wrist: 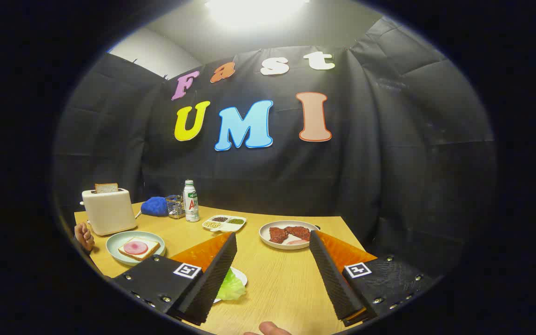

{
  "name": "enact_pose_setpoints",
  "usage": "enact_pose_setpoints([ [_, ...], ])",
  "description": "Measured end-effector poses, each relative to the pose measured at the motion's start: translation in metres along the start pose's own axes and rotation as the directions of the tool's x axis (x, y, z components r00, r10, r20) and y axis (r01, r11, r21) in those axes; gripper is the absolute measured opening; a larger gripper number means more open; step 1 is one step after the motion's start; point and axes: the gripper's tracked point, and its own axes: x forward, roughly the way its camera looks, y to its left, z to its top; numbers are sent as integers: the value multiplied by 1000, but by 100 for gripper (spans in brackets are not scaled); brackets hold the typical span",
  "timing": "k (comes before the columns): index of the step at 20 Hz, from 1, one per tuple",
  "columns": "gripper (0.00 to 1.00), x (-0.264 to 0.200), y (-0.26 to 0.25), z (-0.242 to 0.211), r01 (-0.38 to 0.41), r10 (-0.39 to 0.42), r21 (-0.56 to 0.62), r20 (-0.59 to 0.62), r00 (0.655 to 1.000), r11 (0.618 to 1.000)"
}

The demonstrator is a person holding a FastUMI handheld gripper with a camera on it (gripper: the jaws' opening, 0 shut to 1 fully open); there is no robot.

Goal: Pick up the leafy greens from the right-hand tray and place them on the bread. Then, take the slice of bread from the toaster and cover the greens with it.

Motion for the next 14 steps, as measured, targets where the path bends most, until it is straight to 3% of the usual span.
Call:
enact_pose_setpoints([
  [14, 97, -13, 28, -43, 40, -38, 14, -86, 996, 999],
])
